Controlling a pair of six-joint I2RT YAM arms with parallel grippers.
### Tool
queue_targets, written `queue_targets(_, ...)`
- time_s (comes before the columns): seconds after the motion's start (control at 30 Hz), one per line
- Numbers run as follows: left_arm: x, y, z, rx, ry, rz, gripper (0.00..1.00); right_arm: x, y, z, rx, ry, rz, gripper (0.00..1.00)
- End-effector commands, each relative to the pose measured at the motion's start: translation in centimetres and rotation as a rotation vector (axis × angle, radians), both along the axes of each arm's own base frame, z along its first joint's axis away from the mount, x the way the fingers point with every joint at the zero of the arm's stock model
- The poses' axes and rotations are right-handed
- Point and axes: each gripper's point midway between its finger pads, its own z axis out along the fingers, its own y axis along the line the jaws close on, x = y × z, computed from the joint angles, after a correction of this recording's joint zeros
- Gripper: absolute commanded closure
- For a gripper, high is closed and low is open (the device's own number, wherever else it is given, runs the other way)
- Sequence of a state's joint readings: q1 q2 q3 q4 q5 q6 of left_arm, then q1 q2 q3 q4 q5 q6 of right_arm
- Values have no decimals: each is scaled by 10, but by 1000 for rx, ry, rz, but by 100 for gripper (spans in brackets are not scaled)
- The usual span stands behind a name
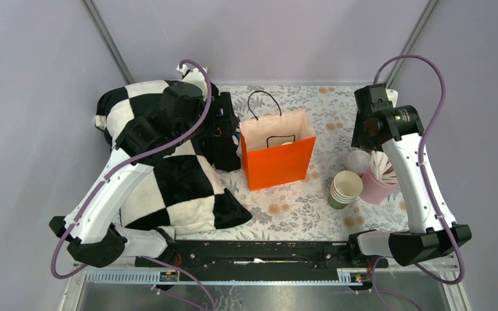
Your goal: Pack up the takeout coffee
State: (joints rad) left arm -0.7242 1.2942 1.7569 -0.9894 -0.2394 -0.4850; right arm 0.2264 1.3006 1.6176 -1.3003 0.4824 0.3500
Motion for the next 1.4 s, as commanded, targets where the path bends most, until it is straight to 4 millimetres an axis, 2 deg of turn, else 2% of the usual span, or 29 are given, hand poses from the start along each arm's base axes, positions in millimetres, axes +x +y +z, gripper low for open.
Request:
queue_targets(0.0, 0, 4, 18, -17, -84, -23, 1, 21, -12, -11, -38, 2, -22, 41)
queue_targets(0.17, 0, 6, 21, -15, -101, -30, 1, 28, -24, -34, -95, 84, -77, 45)
queue_targets(0.37, 3, 10, 25, 2, -120, -23, 1, 40, -26, -52, -110, 74, -91, 52)
queue_targets(0.5, 5, 9, 29, -6, -124, -20, 1, 38, -36, -58, -162, 97, -133, 61)
queue_targets(0.73, 6, 7, 28, -14, -116, -16, 1, 33, -44, -66, -209, 110, -154, 67)
queue_targets(0.83, 7, 6, 27, -15, -113, -19, 1, 32, -45, -67, -216, 108, -158, 74)
queue_targets(0.97, 7, 3, 28, -22, -110, -29, 1, 32, -46, -59, -218, 86, -157, 86)
queue_targets(1.1, 7, -1, 27, -26, -101, -40, 1, 29, -47, -44, -218, 66, -155, 92)
queue_targets(1.37, 9, -8, 20, -33, -74, -52, 1, 11, -47, 7, -196, 21, -129, 95)
